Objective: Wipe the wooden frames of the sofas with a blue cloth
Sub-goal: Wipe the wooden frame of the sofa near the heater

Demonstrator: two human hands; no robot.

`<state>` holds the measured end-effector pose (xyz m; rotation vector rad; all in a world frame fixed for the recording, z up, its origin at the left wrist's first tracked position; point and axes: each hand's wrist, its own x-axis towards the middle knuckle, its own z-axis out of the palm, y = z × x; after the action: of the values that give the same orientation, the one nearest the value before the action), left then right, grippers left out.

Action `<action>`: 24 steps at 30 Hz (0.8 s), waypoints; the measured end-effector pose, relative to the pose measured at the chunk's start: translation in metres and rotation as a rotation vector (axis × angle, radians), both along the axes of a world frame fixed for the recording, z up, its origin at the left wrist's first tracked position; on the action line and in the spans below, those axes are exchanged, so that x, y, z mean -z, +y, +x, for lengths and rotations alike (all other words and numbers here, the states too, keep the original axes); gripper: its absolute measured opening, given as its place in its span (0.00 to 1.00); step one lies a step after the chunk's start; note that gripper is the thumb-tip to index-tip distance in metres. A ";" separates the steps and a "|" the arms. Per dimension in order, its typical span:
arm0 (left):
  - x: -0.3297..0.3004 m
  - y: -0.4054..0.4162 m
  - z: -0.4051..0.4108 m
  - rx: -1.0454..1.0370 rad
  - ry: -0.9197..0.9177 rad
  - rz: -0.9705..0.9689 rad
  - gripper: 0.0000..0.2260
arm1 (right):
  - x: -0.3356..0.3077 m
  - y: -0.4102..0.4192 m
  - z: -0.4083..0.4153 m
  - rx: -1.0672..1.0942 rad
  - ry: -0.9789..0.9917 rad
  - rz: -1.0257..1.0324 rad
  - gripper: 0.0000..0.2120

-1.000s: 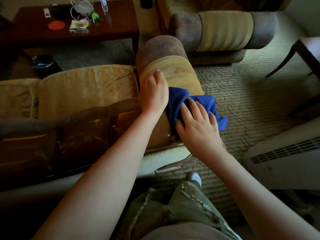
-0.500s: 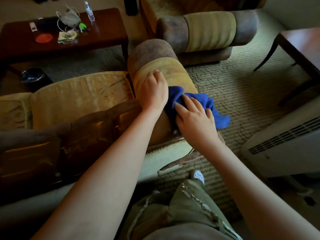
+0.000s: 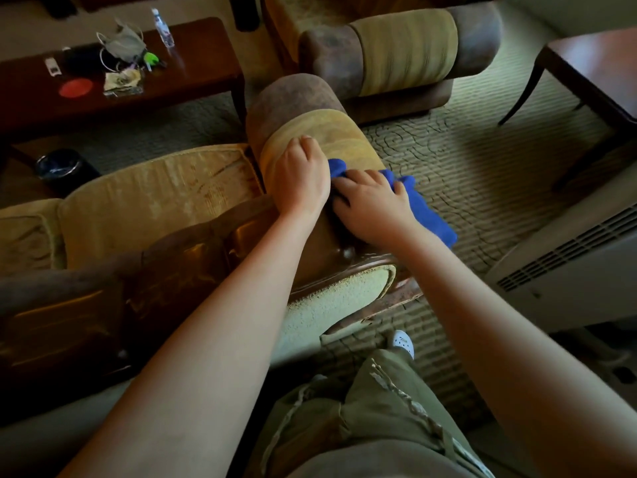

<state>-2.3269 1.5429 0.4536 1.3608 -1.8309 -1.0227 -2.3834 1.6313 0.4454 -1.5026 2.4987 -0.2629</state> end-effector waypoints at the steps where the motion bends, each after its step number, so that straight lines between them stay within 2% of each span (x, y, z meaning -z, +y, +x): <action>1: 0.000 0.000 0.000 0.008 -0.006 -0.008 0.18 | 0.006 0.015 0.007 0.008 0.049 -0.060 0.17; 3: 0.000 0.001 0.000 0.032 -0.027 -0.018 0.19 | 0.012 0.040 0.020 0.015 0.126 -0.144 0.19; 6: 0.000 0.004 -0.001 0.075 -0.068 -0.037 0.19 | 0.013 0.038 0.023 0.042 0.100 -0.211 0.25; 9: -0.002 0.004 -0.001 0.057 -0.079 -0.053 0.18 | 0.007 0.015 0.007 0.026 0.034 -0.143 0.20; 11: -0.001 0.003 -0.001 0.054 -0.072 -0.048 0.18 | 0.001 -0.007 -0.010 0.007 -0.060 -0.026 0.17; 14: -0.001 0.004 -0.001 0.058 -0.093 -0.027 0.19 | -0.001 -0.042 -0.042 0.056 -0.259 0.189 0.26; 17: 0.000 0.005 -0.001 0.082 -0.151 -0.025 0.18 | 0.004 -0.048 -0.074 0.171 -0.536 0.231 0.31; 21: -0.001 0.009 -0.002 0.119 -0.199 -0.024 0.19 | 0.013 -0.004 -0.101 0.282 -0.806 0.064 0.22; 23: 0.000 0.009 -0.003 0.136 -0.208 -0.026 0.19 | 0.021 0.017 -0.093 0.209 -0.812 -0.151 0.14; 24: 0.001 0.009 -0.004 0.138 -0.216 -0.033 0.18 | 0.023 0.026 -0.087 0.152 -0.793 -0.265 0.14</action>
<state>-2.3304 1.5515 0.4523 1.3858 -2.1165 -0.9399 -2.4700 1.6578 0.4223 -0.9883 1.9618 -1.0211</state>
